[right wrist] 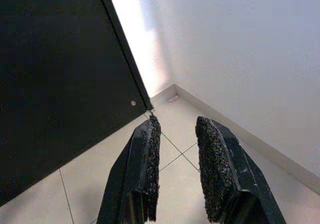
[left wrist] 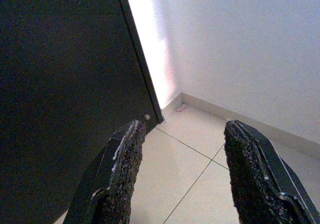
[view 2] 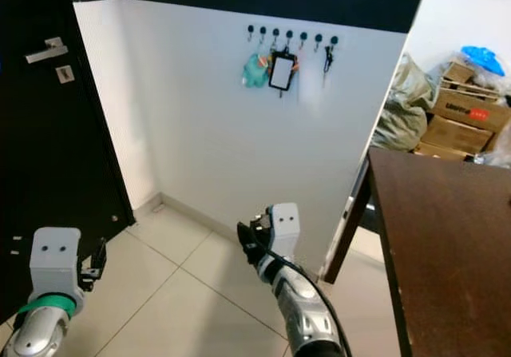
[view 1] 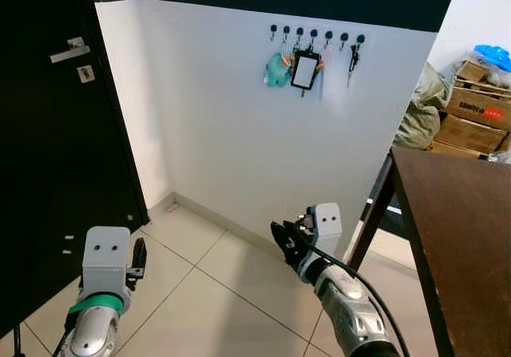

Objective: Hang keys on a hook

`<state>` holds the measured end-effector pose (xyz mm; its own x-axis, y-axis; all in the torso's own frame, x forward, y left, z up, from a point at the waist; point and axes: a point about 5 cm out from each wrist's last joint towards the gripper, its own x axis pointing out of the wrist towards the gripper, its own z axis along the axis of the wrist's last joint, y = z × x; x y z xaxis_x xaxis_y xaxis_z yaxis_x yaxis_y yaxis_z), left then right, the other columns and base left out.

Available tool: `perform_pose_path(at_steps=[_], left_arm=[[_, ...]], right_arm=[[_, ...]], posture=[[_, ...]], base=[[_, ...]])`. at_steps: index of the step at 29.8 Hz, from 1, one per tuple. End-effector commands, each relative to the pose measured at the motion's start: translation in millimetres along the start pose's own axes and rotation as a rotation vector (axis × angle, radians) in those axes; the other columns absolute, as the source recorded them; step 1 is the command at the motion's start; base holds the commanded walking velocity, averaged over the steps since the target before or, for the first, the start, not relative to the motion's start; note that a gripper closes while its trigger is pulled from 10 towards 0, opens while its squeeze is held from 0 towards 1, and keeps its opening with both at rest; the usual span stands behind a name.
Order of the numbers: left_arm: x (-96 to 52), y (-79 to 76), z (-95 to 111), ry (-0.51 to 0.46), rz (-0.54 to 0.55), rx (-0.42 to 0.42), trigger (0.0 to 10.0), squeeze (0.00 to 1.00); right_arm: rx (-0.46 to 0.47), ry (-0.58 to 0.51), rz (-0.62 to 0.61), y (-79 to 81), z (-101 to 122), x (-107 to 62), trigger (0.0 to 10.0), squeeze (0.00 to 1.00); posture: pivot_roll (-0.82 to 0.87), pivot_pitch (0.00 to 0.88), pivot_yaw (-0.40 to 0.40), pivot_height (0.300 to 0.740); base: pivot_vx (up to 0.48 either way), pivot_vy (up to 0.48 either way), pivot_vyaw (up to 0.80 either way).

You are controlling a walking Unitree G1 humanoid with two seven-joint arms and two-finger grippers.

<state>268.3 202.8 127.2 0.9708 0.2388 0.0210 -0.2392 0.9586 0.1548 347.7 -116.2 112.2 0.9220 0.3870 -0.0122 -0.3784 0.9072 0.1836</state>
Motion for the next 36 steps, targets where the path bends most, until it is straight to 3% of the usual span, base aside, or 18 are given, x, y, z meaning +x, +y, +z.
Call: perform_pose_path(at_steps=[1, 9, 32, 36], left_arm=[[-1.8, 0.8, -5.1, 0.02, 0.002, -0.004, 10.0, 0.0], [-2.6, -1.3, -5.6, 0.023, -0.009, -0.009, 10.0, 0.0], [-5.4, -3.2, -5.0, 0.021, -0.023, -0.023, 10.0, 0.0], [-6.2, -4.2, -1.6, 0.006, -0.04, 0.023, 10.0, 0.0]], right_arm=[[0.01, 0.027, -0.001, 0.5, -8.7, -2.6, 10.0, 0.0], [0.013, 0.026, -0.003, 0.9, -8.9, -2.9, 10.0, 0.0], [0.018, 0.028, -0.003, 0.4, -9.0, -3.0, 10.0, 0.0], [0.023, 0.028, -0.002, 1.3, -9.0, -2.3, 10.0, 0.0]], posture=[[-0.09, 0.0, 0.07, 0.74], [-0.09, 0.0, 0.075, 0.74], [-0.09, 0.0, 0.071, 0.74], [-0.08, 0.0, 0.069, 0.74]], base=[[0.0, 0.0, 0.0], [0.0, 0.0, 0.0], [0.0, 0.48, 0.0], [0.0, -0.354, 0.0]])
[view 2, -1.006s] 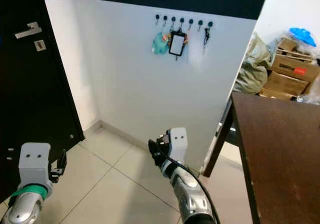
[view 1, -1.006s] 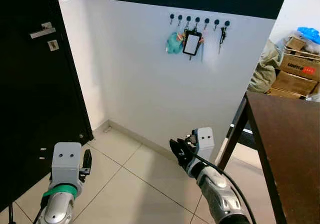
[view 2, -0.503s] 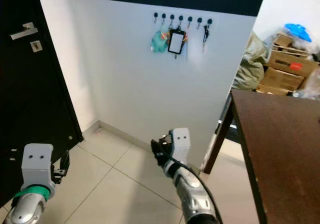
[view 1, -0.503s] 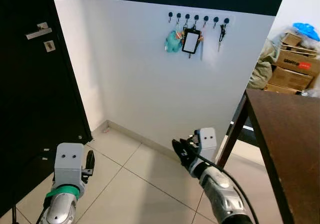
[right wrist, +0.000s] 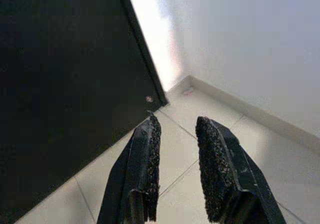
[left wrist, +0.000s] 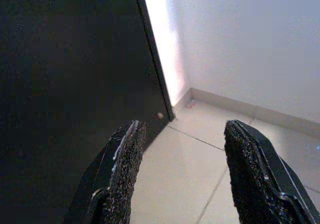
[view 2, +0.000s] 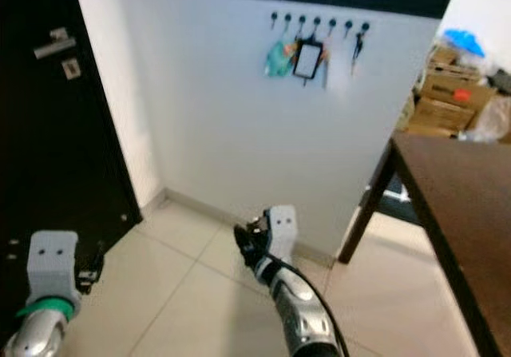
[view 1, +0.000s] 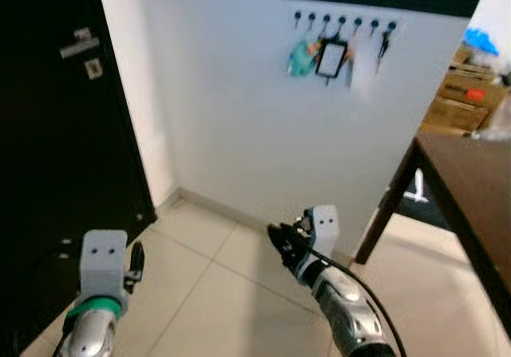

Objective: Hang keys on a hook

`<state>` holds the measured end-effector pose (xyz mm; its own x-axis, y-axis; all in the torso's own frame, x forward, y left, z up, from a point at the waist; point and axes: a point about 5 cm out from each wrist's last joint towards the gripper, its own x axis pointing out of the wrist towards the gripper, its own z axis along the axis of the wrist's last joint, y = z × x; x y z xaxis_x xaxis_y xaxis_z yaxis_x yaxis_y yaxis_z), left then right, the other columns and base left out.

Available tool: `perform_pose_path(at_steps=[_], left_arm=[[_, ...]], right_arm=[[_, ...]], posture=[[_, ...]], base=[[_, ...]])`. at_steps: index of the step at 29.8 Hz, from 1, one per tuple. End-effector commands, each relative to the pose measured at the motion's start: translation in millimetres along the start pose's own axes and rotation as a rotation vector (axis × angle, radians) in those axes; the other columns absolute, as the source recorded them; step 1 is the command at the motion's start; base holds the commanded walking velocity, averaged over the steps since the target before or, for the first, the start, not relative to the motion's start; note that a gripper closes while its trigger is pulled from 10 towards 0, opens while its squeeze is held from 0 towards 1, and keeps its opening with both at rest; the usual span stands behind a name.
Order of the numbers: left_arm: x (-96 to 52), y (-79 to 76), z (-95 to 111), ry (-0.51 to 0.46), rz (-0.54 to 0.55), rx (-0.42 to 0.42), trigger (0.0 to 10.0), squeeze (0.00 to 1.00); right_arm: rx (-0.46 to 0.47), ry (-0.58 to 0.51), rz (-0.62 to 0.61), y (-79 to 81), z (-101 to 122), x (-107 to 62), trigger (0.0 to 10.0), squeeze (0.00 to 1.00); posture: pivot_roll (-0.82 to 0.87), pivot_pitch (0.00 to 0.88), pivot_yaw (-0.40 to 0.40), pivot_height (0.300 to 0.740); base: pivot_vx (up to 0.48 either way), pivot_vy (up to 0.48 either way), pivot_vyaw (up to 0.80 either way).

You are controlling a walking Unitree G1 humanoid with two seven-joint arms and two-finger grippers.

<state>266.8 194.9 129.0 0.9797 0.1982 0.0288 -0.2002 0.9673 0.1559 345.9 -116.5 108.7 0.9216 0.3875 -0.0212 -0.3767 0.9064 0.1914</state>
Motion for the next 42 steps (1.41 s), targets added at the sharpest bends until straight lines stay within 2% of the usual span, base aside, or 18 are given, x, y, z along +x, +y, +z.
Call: perform_pose_path(at_steps=[1, 9, 12, 16, 35, 37, 39, 42], left_arm=[[-3.0, 2.6, -4.5, 0.021, 0.0, 0.022, 10.0, 0.0], [-3.5, 2.4, -3.3, 0.013, -0.011, 0.034, 10.0, 0.0], [-3.5, 3.0, -3.2, 0.016, -0.007, -0.018, 10.0, 0.0], [-2.7, 6.4, -3.0, 0.019, -0.001, 0.02, 10.0, 0.0], [-3.1, 7.3, -5.4, 0.021, 0.011, 0.033, 10.0, 0.0], [-2.8, 8.2, -6.5, 0.02, 0.027, 0.026, 10.0, 0.0], [-2.0, 15.2, -16.2, 0.041, 0.134, -0.05, 10.0, 0.0], [-1.0, 16.0, -21.8, 0.055, 0.17, -0.06, 10.0, 0.0]], right_arm=[[0.015, 0.019, -0.001, 1.5, -5.5, -0.6, 10.0, 0.0], [0.03, 0.016, -0.004, 3.1, -6.4, -0.7, 10.0, 0.0], [0.034, 0.015, -0.006, 3.2, -6.7, -0.9, 10.0, 0.0], [0.041, 0.015, -0.008, 3.3, -7.2, -1.1, 10.0, 0.0], [0.034, 0.01, -0.002, 3.0, -6.7, -1.6, 10.0, 0.0], [0.027, -0.002, -0.001, 2.9, -5.3, -1.8, 10.0, 0.0], [-0.005, -0.046, -0.019, 0.8, 0.5, -2.9, 10.0, 0.0], [-0.036, -0.052, -0.011, 0.0, 2.9, -2.2, 10.0, 0.0]], posture=[[-0.08, 0.0, 0.069, 0.74], [-0.07, 0.0, 0.083, 0.74], [-0.07, 0.0, 0.083, 0.74], [-0.07, 0.0, 0.086, 0.74], [-0.08, 0.0, 0.087, 0.74], [-0.08, 0.0, 0.088, 0.74], [-0.09, 0.0, 0.084, 0.74], [-0.12, 0.0, 0.066, 0.74]], base=[[0.0, -0.48, 0.0], [0.0, -0.48, 0.0], [0.0, 0.0, 0.0], [0.0, 0.0, 0.0], [0.0, 0.0, 0.0], [0.0, 0.0, 0.0], [0.0, 0.0, 0.0], [0.0, 0.0, 0.0]])
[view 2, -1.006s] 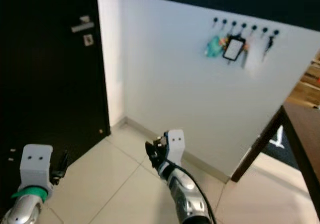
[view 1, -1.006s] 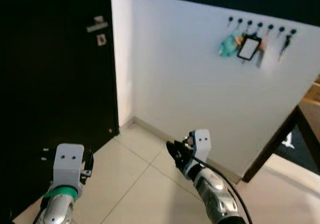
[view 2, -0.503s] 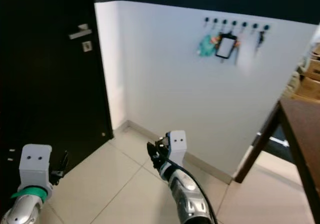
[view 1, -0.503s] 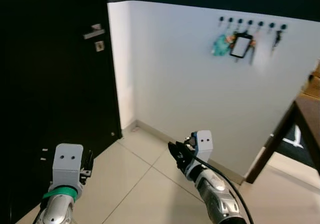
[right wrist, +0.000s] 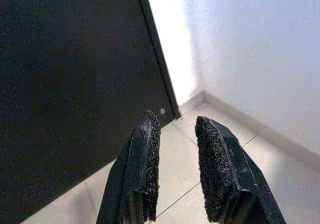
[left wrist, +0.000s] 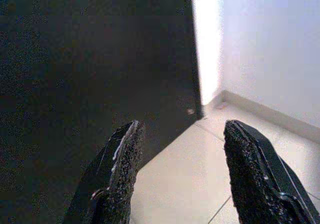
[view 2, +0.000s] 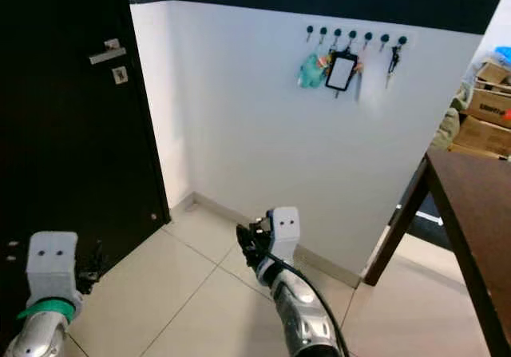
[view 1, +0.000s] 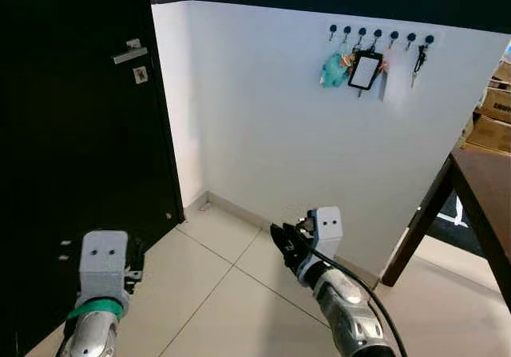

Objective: Hang keys on a hook

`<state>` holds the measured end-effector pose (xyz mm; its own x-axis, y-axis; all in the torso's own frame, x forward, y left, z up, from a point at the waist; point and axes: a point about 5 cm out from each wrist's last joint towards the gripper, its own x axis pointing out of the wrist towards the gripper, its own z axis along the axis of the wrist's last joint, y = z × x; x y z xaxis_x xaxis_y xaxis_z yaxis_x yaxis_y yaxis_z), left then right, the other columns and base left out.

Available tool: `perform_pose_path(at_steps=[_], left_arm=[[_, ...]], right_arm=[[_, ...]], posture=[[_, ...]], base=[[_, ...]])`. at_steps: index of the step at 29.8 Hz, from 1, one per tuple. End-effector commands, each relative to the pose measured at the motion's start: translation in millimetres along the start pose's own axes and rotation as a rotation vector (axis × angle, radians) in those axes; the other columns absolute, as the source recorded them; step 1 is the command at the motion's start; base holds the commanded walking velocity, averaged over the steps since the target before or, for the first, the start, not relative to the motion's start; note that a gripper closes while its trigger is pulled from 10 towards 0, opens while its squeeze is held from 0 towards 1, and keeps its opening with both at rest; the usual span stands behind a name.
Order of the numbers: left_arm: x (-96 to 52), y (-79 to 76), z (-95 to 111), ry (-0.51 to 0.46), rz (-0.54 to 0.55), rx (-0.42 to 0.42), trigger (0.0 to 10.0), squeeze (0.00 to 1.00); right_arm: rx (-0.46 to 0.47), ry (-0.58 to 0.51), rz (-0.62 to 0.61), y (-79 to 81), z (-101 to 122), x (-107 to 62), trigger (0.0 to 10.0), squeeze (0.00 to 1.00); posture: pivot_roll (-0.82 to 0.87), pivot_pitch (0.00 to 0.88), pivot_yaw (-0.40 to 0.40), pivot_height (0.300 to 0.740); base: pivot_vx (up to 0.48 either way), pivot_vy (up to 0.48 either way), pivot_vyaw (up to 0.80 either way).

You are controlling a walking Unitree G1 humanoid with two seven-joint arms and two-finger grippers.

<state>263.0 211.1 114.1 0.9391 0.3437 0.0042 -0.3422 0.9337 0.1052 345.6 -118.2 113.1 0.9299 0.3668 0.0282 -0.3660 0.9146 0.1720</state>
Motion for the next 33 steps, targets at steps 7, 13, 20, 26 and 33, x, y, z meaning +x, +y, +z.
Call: perform_pose_path(at_steps=[7, 13, 20, 26, 33], left_arm=[[-0.2, -6.3, -2.1, -0.004, -0.013, 0.027, 10.0, 0.0], [-1.8, -5.7, -3.5, 0.002, -0.014, 0.023, 10.0, 0.0], [-0.6, 0.3, -6.9, 0.006, 0.027, 0.026, 10.0, 0.0], [-0.5, 1.8, -8.5, 0.005, 0.04, 0.028, 10.0, 0.0], [-0.1, -0.9, -9.4, 0.0, 0.041, 0.035, 10.0, 0.0]], right_arm=[[-0.029, 0.007, 0.004, -2.8, 0.5, 1.3, 10.0, 0.0], [-0.039, 0.011, 0.007, -2.7, 0.0, 1.7, 10.0, 0.0], [-0.049, 0.016, 0.006, -3.9, -2.0, -0.3, 10.0, 0.0], [-0.051, 0.027, 0.007, -3.8, -5.4, -2.0, 10.0, 0.0], [-0.055, 0.026, 0.01, -4.4, -8.4, -4.6, 10.0, 0.0]], posture=[[-0.12, 0.0, 0.062, 0.74], [-0.12, 0.0, 0.06, 0.74], [-0.12, 0.0, 0.057, 0.74], [-0.12, 0.0, 0.063, 0.74], [-0.12, 0.0, 0.042, 0.74]], base=[[0.0, -0.069, 0.0], [0.0, -0.32, 0.0], [0.0, 0.0, 0.0], [0.0, 0.0, 0.0], [0.0, 0.0, 0.0]])
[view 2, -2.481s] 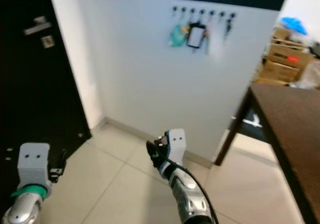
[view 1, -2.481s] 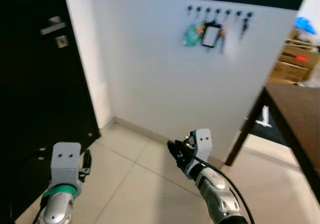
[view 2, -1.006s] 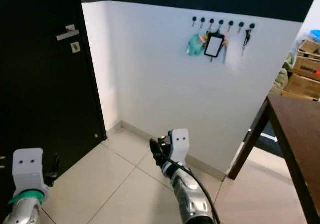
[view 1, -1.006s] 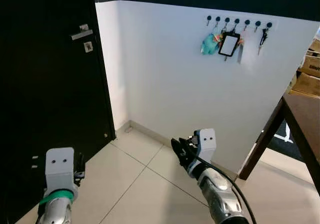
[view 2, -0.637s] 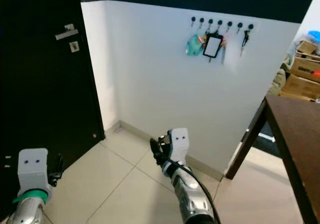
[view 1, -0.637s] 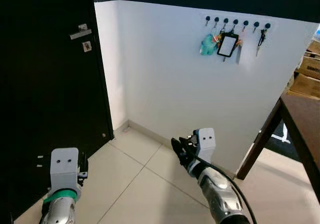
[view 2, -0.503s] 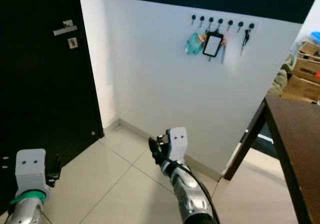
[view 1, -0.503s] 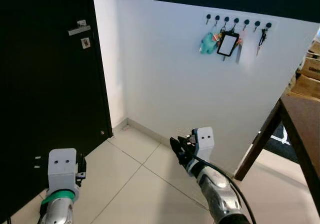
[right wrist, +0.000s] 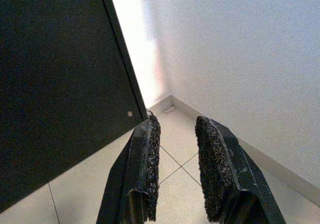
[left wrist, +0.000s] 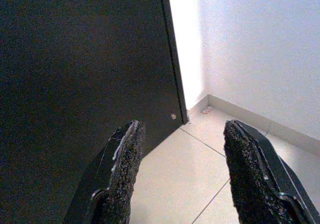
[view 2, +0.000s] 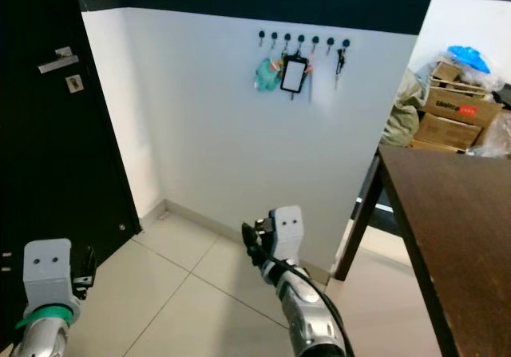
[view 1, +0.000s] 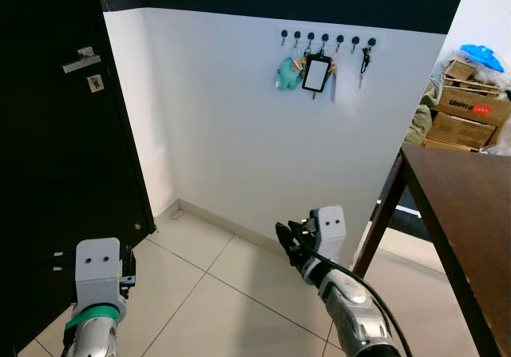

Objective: Hang keys on a hook

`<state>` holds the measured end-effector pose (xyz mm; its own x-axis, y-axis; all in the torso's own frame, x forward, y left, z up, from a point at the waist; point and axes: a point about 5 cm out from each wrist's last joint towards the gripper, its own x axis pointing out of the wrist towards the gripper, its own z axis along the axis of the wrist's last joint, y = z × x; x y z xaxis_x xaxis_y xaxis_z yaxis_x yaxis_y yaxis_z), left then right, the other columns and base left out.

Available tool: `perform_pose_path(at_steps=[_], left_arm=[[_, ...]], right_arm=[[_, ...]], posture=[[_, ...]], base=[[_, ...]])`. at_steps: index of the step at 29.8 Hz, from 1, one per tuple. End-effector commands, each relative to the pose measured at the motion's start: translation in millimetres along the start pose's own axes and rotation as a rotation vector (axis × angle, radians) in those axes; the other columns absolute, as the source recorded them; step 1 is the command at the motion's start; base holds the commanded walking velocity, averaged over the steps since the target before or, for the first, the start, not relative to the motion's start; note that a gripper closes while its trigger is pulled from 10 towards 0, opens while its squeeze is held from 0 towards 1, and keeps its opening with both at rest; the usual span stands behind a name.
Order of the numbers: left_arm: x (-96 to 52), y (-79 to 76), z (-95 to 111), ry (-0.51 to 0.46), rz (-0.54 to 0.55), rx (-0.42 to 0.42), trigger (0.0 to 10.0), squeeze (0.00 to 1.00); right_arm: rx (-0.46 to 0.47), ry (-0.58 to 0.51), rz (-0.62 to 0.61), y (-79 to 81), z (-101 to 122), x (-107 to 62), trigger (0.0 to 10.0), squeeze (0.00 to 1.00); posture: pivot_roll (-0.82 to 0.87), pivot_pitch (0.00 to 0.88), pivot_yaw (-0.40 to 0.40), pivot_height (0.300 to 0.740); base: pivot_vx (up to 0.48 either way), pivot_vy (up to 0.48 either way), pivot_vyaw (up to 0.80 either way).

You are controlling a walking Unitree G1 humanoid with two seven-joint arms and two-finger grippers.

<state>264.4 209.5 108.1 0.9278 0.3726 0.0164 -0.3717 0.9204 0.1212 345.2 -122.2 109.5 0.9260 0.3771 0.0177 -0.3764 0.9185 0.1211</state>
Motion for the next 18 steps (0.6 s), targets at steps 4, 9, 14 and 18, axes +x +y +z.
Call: perform_pose_path(at_steps=[4, 9, 14, 18], left_arm=[[-2.5, 2.4, -3.8, 0.004, 0.032, 0.055, 10.0, 0.0], [-8.5, 13.6, -2.4, 0.002, 0.075, 0.069, 10.0, 0.0], [-18.9, 28.4, 3.5, -0.009, 0.102, 0.077, 10.0, 0.0], [-24.0, 31.6, 11.7, -0.023, 0.09, 0.088, 10.0, 0.0]], right_arm=[[-0.043, 0.015, 0.013, -0.6, -2.3, -1.6, 10.0, 0.0], [-0.1, 0.013, 0.066, 7.3, 7.5, 8.3, 10.0, 0.0], [-0.08, -0.009, 0.07, 11.8, 13.6, 16.6, 10.0, 0.0], [-0.055, 0.004, 0.062, 13.6, 6.8, 16.2, 10.0, 0.0]], posture=[[-0.12, 0.0, 0.04, 0.74], [-0.08, 0.0, 0.026, 0.74], [0.0, 0.031, 0.041, 0.74], [0.02, 0.04, 0.054, 0.74]], base=[[0.0, 0.0, 0.0], [0.0, 0.0, 0.0], [0.0, 0.0, 0.0], [0.0, 0.0, 0.0]])
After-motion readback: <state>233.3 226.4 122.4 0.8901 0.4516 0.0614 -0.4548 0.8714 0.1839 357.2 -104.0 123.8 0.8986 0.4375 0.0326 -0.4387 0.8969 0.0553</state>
